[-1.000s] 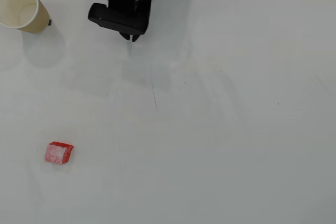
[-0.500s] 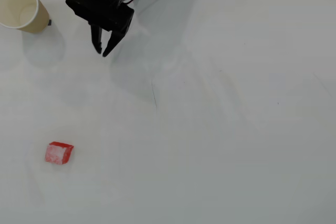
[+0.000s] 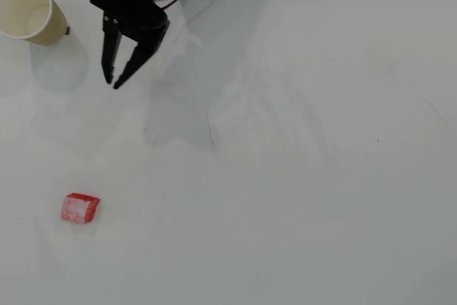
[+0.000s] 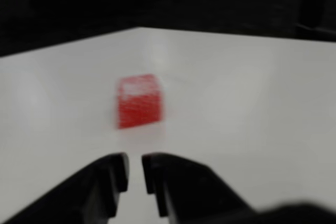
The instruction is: Pick up the cube and drop it in the cup.
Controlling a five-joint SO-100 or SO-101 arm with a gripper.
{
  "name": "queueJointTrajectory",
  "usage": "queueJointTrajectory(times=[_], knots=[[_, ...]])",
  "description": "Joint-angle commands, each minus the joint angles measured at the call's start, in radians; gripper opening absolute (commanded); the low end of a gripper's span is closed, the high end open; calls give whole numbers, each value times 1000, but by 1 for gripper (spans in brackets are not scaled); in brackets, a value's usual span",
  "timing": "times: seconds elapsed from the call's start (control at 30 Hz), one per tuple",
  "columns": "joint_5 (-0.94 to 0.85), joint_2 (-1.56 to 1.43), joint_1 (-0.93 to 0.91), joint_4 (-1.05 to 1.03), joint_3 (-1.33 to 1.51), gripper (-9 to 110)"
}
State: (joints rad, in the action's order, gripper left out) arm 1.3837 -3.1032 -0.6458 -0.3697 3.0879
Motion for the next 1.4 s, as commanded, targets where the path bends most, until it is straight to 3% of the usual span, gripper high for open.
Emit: queueJointTrajectory(times=[0.0, 0.77, 1.07, 1.37], knots=[[8, -37, -51, 8, 35, 0], [8, -34, 61, -29, 35, 1], [3, -18, 80, -21, 35, 25], [8, 46, 84, 21, 8, 33]])
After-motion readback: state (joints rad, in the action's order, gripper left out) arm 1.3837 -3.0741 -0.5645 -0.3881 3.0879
